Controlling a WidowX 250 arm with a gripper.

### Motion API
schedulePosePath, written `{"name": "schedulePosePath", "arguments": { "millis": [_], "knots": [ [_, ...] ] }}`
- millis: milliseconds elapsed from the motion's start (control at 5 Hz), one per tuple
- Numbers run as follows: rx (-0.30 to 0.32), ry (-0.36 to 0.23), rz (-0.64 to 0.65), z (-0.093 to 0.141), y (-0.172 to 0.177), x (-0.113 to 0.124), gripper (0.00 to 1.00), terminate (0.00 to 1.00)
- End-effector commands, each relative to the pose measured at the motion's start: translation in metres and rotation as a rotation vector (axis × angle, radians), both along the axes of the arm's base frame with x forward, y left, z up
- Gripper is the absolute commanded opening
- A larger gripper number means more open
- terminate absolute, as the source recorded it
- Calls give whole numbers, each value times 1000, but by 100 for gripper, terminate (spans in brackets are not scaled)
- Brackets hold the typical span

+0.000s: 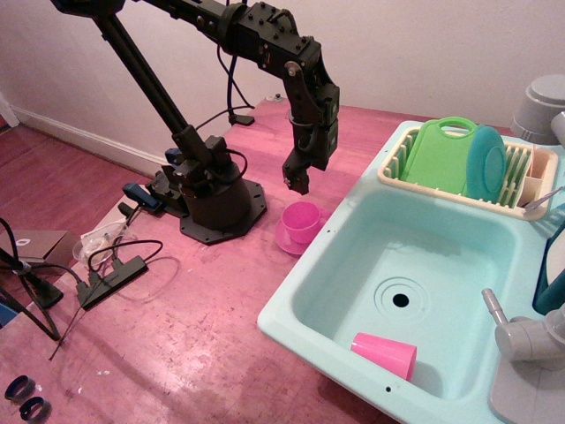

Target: Put cup from anywhere into sink

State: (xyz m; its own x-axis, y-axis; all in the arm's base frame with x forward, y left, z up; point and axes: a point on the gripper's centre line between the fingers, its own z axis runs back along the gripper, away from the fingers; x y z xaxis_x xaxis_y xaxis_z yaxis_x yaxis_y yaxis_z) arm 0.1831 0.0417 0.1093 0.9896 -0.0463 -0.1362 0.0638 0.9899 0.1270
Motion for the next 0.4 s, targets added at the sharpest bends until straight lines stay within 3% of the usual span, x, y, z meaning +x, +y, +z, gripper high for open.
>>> {"name": "schedulePosePath", "arguments": {
  "millis": [0,200],
  "knots": [
    [0,0,0,0,0,0,100,0],
    [-12,28,-8,-15,-4,-6,100,0]
  ]
}}
